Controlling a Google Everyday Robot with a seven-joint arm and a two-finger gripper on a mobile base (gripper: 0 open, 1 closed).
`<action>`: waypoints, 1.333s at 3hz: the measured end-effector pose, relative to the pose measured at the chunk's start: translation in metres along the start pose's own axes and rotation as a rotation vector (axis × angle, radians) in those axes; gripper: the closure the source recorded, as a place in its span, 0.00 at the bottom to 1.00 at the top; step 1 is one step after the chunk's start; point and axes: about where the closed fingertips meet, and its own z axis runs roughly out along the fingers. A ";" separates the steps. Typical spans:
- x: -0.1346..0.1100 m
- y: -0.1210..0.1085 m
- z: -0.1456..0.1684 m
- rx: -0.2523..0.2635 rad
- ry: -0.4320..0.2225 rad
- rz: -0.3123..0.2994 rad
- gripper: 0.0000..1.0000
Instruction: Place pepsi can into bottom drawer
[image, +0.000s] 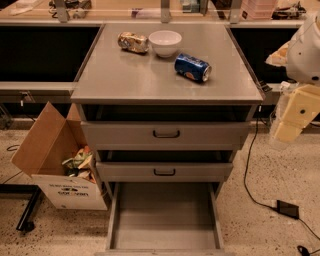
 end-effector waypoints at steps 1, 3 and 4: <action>0.000 0.000 0.000 0.000 0.000 0.000 0.00; -0.038 -0.087 0.045 0.049 -0.206 0.161 0.00; -0.056 -0.122 0.074 0.048 -0.330 0.231 0.00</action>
Offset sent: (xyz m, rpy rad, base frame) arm 0.1095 0.0201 -0.0065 0.2176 -0.0774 -0.0838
